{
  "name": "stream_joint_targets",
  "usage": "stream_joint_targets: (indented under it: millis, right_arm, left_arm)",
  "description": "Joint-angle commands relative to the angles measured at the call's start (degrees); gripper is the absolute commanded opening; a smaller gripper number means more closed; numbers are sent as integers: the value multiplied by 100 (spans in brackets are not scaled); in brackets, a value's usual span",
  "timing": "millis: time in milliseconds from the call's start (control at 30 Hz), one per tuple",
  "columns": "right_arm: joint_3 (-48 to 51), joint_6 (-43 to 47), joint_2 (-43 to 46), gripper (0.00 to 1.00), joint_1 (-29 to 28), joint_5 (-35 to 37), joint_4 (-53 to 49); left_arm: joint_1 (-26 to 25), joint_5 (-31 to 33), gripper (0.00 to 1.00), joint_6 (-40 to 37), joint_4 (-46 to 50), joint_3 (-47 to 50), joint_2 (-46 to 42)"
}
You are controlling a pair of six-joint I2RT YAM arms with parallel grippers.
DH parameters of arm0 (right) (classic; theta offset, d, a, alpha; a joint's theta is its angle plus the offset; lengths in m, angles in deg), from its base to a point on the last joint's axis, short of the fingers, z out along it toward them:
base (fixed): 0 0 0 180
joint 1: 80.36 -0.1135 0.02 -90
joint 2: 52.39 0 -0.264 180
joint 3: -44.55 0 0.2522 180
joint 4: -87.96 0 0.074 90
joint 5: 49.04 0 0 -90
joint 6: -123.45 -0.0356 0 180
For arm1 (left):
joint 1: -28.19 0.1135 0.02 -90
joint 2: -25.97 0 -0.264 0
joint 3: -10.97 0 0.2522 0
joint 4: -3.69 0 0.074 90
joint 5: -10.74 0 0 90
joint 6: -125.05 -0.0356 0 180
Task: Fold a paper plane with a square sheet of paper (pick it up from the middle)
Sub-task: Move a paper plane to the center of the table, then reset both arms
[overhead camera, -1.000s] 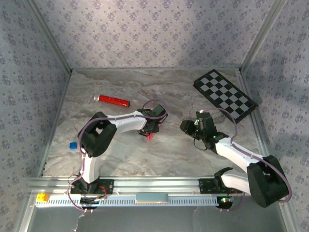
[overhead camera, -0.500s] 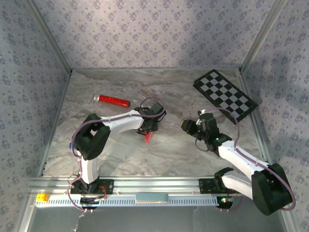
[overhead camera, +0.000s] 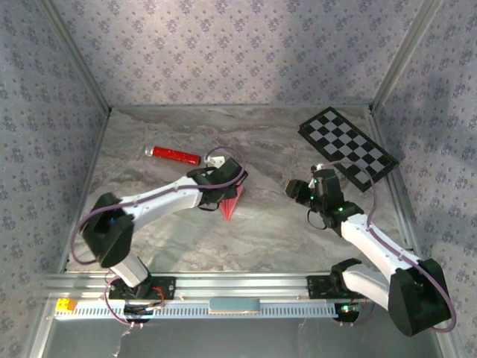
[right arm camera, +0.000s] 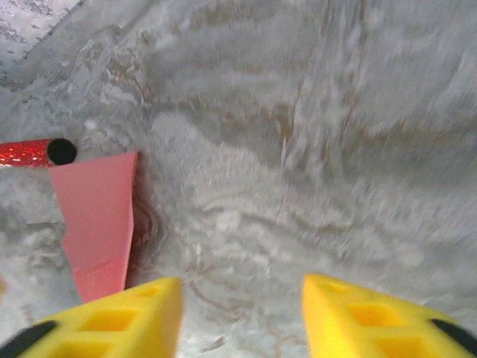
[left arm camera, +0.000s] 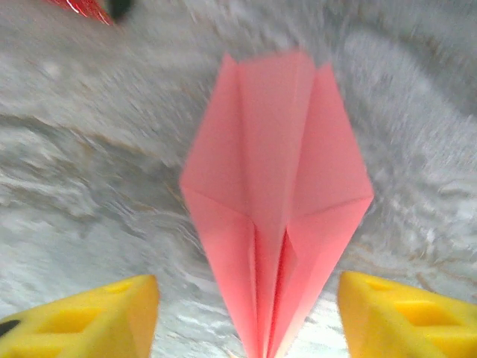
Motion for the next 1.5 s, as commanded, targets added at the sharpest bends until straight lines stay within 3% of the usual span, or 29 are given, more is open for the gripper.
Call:
stream_joint_targets:
  millis: [0, 67, 167, 300, 400, 567, 733, 933, 967, 1033, 1100, 1167, 1467]
  right_arm:
    - [-509, 1097, 189, 75, 41, 923, -312]
    - [-632, 1469, 125, 96, 36, 1585, -213]
    - [-781, 2404, -93, 98, 89, 2307, -126]
    - [-500, 3650, -531, 99, 277, 2955, 773]
    - [-369, 3997, -922, 99, 507, 3289, 1122]
    - [81, 3955, -1224, 99, 1107, 2814, 2066]
    - [601, 4218, -1715, 99, 1700, 1699, 3372]
    - [779, 4148, -2672, 95, 2289, 17, 4616]
    - [953, 4112, -2830, 96, 2288, 16, 5117]
    - [1067, 4187, -2716, 96, 2262, 4, 5142]
    - [1028, 4236, -2749, 100, 2166, 195, 5136]
    - [802, 3979, -2813, 100, 2151, 832, 4774]
    - [830, 3990, -2814, 100, 2118, 913, 4848]
  left_arm:
    - [15, 1247, 74, -403, -112, 393, -772]
    - [107, 1633, 89, -580, -271, 725, -1252]
    - [558, 1792, 100, -978, -617, 1299, -1910]
    - [1390, 2158, 100, -1584, -790, 1965, -2611]
    - [2203, 2196, 100, -1940, -933, 2397, -3009]
    - [3407, 2043, 100, -2295, -1649, 3179, -3621]
    - [3976, 1754, 100, -2836, -3045, 3998, -3985]
    - [4546, 1524, 100, -3173, -3999, 4249, -3521]
    - [4717, 1308, 100, -3183, -4101, 4239, -3400]
    - [4975, 678, 100, -3216, -4366, 4244, -3243]
    - [5002, 384, 100, -3470, -4985, 4375, -3032]
    - [5002, 147, 100, -3700, -5607, 4461, -2697]
    - [5008, -1350, 100, -4607, -7117, 4218, -1140]
